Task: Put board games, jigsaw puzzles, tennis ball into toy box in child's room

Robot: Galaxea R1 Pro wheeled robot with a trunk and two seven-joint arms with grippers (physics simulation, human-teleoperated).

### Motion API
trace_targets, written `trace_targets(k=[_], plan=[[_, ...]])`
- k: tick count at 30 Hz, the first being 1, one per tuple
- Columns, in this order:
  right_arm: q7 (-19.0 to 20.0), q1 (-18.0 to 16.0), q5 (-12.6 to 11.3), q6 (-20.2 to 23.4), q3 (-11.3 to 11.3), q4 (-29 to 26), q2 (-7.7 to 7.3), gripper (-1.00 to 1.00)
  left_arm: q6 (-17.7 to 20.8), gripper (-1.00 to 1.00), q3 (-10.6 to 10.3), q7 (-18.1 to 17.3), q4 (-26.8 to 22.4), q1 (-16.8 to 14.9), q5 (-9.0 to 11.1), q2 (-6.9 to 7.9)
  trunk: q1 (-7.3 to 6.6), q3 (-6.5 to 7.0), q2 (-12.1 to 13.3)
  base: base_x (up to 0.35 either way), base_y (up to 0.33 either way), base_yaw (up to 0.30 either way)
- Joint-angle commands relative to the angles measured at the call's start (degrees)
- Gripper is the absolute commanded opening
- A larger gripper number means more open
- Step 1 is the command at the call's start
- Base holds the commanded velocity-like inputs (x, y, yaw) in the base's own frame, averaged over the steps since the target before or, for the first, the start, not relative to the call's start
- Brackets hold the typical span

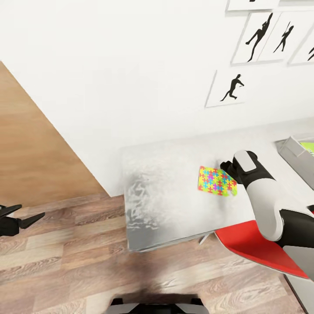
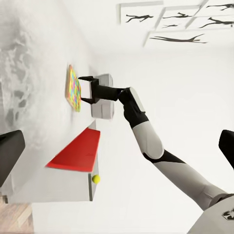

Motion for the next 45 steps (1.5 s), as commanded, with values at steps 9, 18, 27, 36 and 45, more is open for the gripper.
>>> trace_targets(k=[9,18,27,36,45], plan=[[-0.4,0.0,-0.4,0.2,-0.1,-0.1,0.04,1.0,0.6,1.0,-0.1,-0.2,0.1,0.0,0.1,0.03,0.01,-0.09,-0.1,-0.178,0.21,0.0],[-0.4,0.0,-0.4,0.3,-0.1,-0.1,0.04,1.0,0.6,1.0,-0.1,-0.2,0.1,0.0,0.1,0.03,0.01,-0.09,-0.1,-0.14,0.24,0.0],[-0.4,0.0,-0.5,0.3,-0.1,-0.1,0.04,1.0,0.6,1.0,-0.1,-0.2,0.1,0.0,0.1,0.03,0.01,-0.09,-0.1,-0.092,0.263,0.0],[-0.4,0.0,-0.5,0.3,-0.1,-0.1,0.04,1.0,0.6,1.0,-0.1,-0.2,0.1,0.0,0.1,0.03,0.01,-0.09,-0.1,-0.009,0.264,0.0],[-0.4,0.0,-0.4,0.3,-0.1,-0.1,0.04,1.0,0.6,1.0,-0.1,-0.2,0.1,0.0,0.1,0.03,0.01,-0.09,-0.1,0.0,0.251,0.0]])
